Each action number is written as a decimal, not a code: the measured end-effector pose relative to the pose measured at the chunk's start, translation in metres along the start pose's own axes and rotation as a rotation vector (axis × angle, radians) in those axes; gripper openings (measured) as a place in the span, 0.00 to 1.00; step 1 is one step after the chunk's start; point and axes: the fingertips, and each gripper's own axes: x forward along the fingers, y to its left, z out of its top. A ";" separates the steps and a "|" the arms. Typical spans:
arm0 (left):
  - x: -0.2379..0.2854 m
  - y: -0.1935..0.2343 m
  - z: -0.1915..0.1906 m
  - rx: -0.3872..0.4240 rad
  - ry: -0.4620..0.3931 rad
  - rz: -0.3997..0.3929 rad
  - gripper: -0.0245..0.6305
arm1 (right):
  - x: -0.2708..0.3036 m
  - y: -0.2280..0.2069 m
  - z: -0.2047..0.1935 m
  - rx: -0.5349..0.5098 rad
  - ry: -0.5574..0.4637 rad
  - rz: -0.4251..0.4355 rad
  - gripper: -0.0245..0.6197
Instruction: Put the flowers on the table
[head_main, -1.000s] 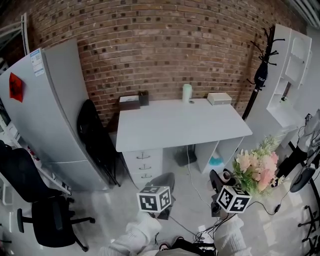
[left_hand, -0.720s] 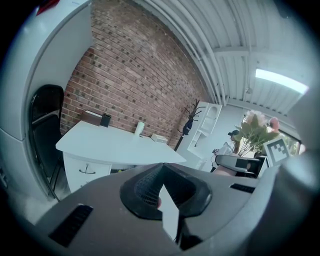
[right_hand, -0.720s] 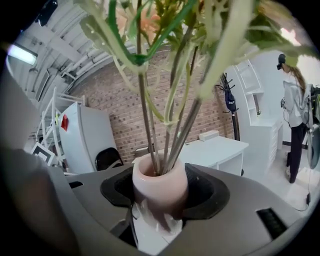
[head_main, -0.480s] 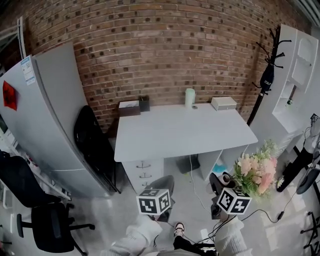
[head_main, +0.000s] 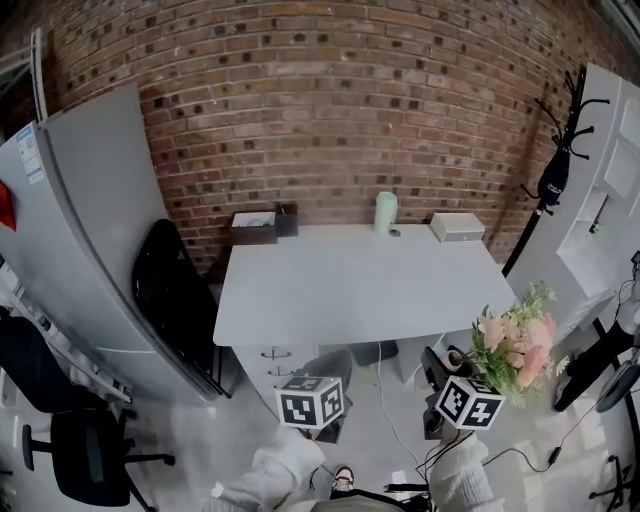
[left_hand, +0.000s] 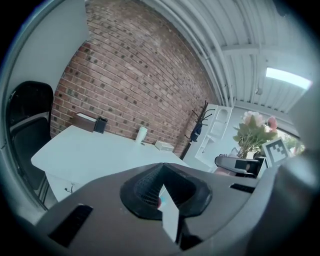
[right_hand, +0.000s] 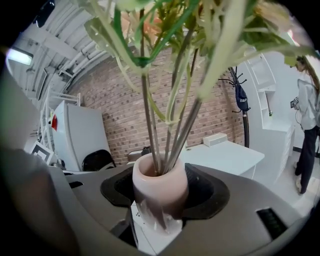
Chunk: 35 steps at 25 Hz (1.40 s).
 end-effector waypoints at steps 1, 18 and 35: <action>0.009 0.002 0.003 -0.002 0.000 0.006 0.05 | 0.008 -0.005 0.003 -0.003 0.003 0.002 0.43; 0.110 0.015 0.021 0.005 0.033 0.069 0.05 | 0.102 -0.066 0.016 0.051 0.049 0.053 0.43; 0.144 0.044 0.023 0.016 0.058 0.112 0.05 | 0.132 -0.072 0.001 0.003 0.096 0.066 0.43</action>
